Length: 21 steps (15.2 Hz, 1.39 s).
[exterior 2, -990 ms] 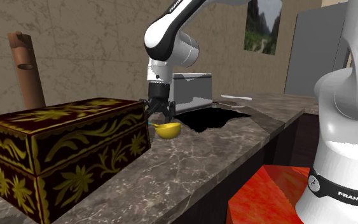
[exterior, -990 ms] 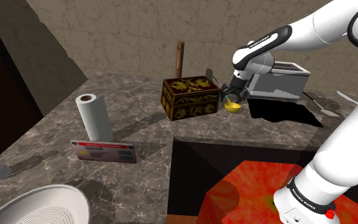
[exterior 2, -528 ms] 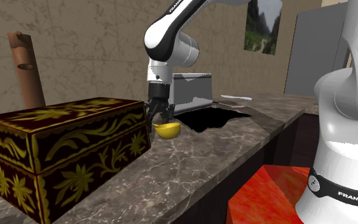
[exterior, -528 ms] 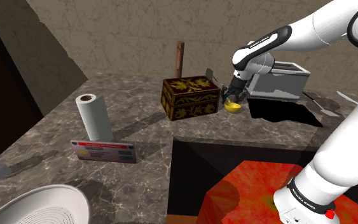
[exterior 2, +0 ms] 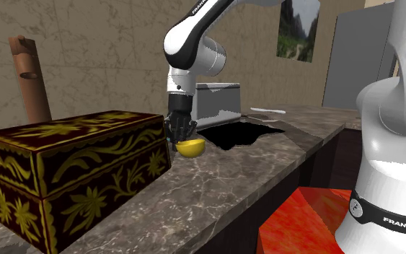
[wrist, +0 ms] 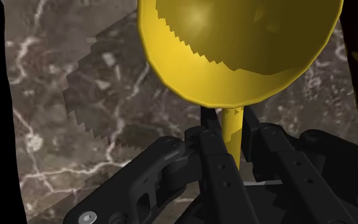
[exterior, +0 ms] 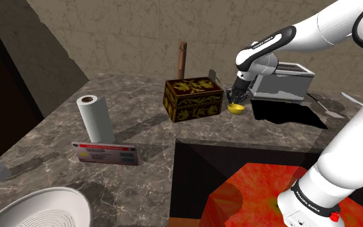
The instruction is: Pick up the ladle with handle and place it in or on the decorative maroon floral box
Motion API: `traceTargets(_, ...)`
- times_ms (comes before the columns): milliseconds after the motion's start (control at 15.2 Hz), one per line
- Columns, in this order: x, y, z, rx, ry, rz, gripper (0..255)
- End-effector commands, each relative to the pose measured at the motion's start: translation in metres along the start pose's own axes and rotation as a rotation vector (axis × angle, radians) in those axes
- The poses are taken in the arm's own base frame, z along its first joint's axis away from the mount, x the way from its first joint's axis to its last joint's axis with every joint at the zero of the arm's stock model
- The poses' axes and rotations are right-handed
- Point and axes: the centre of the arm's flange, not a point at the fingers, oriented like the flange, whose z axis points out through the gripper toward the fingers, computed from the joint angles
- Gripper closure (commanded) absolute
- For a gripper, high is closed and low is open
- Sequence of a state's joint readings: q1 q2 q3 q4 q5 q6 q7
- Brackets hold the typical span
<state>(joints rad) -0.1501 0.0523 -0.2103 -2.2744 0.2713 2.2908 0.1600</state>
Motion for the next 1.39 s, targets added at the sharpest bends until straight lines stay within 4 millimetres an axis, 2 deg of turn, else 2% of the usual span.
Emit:
traceTargets(0, 0.0, 0.0, 0.001, -0.001, -0.001, 0.0, 255)
traceTargets(1320, -0.009, -0.019, -0.103, -0.001, -0.001, 0.0, 255)
